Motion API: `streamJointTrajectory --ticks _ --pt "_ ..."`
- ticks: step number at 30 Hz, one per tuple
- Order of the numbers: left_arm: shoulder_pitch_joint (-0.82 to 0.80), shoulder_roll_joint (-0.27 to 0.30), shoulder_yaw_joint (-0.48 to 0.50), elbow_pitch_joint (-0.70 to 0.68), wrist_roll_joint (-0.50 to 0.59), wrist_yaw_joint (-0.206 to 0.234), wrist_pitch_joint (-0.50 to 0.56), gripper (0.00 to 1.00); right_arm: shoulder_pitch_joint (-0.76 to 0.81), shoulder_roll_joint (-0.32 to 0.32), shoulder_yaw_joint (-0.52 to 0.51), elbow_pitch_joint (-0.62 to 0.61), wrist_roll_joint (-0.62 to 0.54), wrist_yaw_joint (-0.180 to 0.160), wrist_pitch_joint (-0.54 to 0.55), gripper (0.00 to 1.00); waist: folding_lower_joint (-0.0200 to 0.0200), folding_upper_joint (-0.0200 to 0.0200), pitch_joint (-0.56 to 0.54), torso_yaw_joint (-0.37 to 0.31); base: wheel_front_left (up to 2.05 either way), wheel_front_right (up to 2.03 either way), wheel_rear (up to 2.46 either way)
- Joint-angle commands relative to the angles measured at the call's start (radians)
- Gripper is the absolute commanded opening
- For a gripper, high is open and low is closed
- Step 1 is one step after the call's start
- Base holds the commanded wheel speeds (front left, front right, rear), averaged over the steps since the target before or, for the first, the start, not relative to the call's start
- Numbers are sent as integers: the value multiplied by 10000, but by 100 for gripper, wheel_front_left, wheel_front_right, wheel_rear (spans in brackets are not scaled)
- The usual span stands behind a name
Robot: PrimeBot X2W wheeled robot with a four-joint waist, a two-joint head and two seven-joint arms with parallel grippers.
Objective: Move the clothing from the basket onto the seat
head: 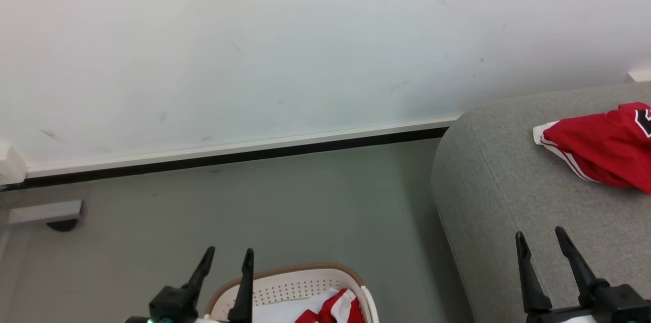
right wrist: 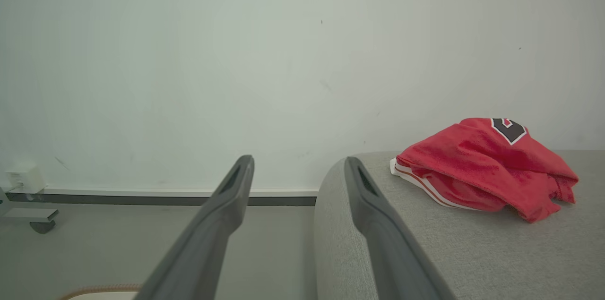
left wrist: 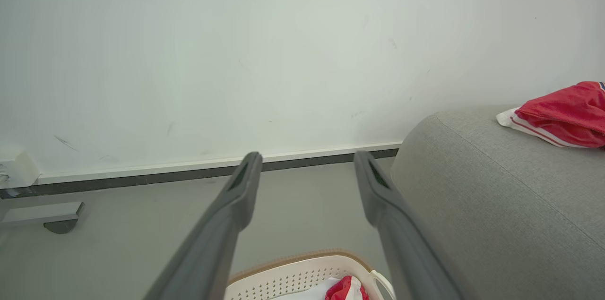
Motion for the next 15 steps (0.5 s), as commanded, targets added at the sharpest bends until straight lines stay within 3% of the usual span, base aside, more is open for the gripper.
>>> streamJointTrajectory --ticks 1,15 --pt "226 -72 131 -60 206 -72 -6 100 228 14 -7 56 -40 -25 -1 100 2 -1 -90 60 0 0 0" --pt "642 -557 968 -1 846 -655 -7 100 382 204 119 247 0 -24 -1 100 2 -1 -281 245 0 0 0"
